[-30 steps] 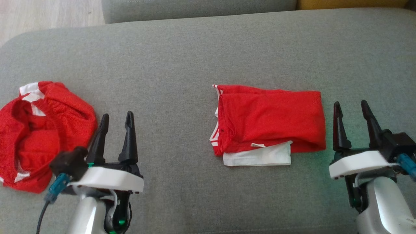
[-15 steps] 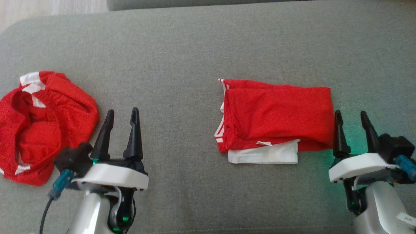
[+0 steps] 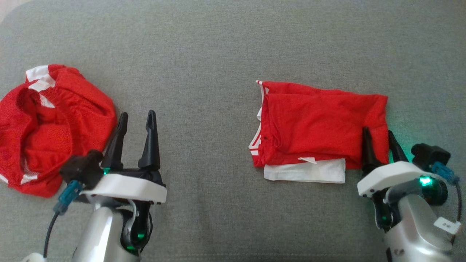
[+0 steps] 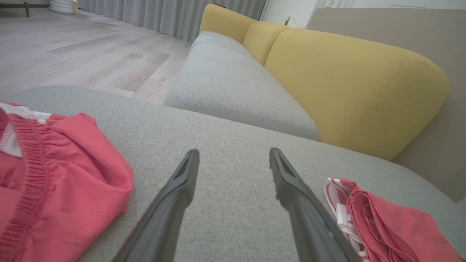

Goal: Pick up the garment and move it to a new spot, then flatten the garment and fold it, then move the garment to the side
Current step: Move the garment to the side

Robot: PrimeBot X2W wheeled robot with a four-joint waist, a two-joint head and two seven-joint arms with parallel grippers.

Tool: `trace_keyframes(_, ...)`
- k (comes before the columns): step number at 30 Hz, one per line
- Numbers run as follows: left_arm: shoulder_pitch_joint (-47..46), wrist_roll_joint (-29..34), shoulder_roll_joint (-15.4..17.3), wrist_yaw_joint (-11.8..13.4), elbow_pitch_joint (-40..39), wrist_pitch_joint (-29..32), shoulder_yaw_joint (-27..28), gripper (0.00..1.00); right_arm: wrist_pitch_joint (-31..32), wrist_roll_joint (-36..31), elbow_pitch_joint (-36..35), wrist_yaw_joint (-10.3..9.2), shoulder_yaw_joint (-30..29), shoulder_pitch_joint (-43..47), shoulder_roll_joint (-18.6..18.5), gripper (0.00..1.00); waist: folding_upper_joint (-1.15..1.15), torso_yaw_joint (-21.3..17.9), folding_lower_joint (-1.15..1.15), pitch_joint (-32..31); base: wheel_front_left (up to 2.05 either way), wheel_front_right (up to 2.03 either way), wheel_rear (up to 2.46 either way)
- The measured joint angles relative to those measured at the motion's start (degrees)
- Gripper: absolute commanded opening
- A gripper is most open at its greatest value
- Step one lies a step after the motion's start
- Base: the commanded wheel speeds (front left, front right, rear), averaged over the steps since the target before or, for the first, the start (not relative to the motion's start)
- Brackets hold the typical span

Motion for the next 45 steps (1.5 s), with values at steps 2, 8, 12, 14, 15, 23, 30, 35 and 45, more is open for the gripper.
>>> trace_keyframes(2, -0.3, 0.0, 0.0, 0.0, 0.0, 0.0, 0.0, 1.0, 0.0, 1.9, 1.2, 0.0, 0.7, -1.0, -0.1, 0.0, 0.0, 0.1, 0.0, 0.1, 0.0, 0.0, 0.0)
trace_keyframes(8, -0.3, 0.0, 0.0, 0.0, 0.1, 0.0, 0.2, 1.0, -3.1, -7.1, 2.5, 0.0, 3.2, -2.5, -0.7, 0.0, 0.0, -0.5, 0.0, 0.1, 0.0, 0.0, 0.0)
trace_keyframes(12, -0.3, 0.0, 0.0, 0.0, 0.0, 0.0, 0.4, 1.0, -4.1, -14.3, 0.5, 0.0, 5.5, -3.7, -3.5, 0.0, 0.0, -1.5, 0.0, 0.1, 0.0, 0.0, 0.0)
trace_keyframes(14, -0.4, 0.0, 0.0, 0.0, -0.1, 0.0, 0.4, 1.0, -4.3, -16.4, -1.0, 0.01, 7.0, -5.7, -5.8, 0.0, 0.0, -2.0, 0.0, 0.4, 0.0, 0.0, 0.0)
trace_keyframes(15, -0.4, 0.0, 0.0, 0.0, -0.2, 0.0, 0.4, 1.0, -4.2, -16.9, -1.7, 0.01, 7.7, -7.0, -7.2, 0.0, 0.0, -2.3, 0.0, 0.7, 0.0, 0.0, 0.0)
trace_keyframes(23, -3.9, 0.0, 0.0, -0.5, -0.8, 0.0, 0.3, 1.0, -0.3, -13.8, -4.1, 0.01, 6.5, -14.7, -21.7, 0.0, 0.0, -3.6, 0.0, 4.7, 0.0, 0.0, 0.0)
trace_keyframes(30, -5.7, 0.0, 0.0, -0.8, -0.4, 0.0, 0.3, 1.0, 2.3, -11.4, -3.9, 0.01, -2.3, -15.8, -28.8, 0.0, 0.0, -3.9, 0.01, 8.4, 0.0, 0.0, 0.0)
trace_keyframes(35, -7.0, 0.0, -0.1, -1.5, -0.3, 0.0, 0.0, 1.0, 3.8, -12.8, -7.0, 0.01, -7.0, -15.9, -28.0, 0.0, 0.0, -3.7, 0.01, 10.2, 0.0, 0.0, 0.0)
trace_keyframes(45, -7.3, 0.0, -0.1, -1.5, 0.7, 0.0, 0.1, 1.0, 4.8, -13.1, -12.2, 0.01, -9.9, -15.1, -24.2, 1.0, 0.0, -3.0, 0.0, 9.7, 0.0, 0.0, 0.0)
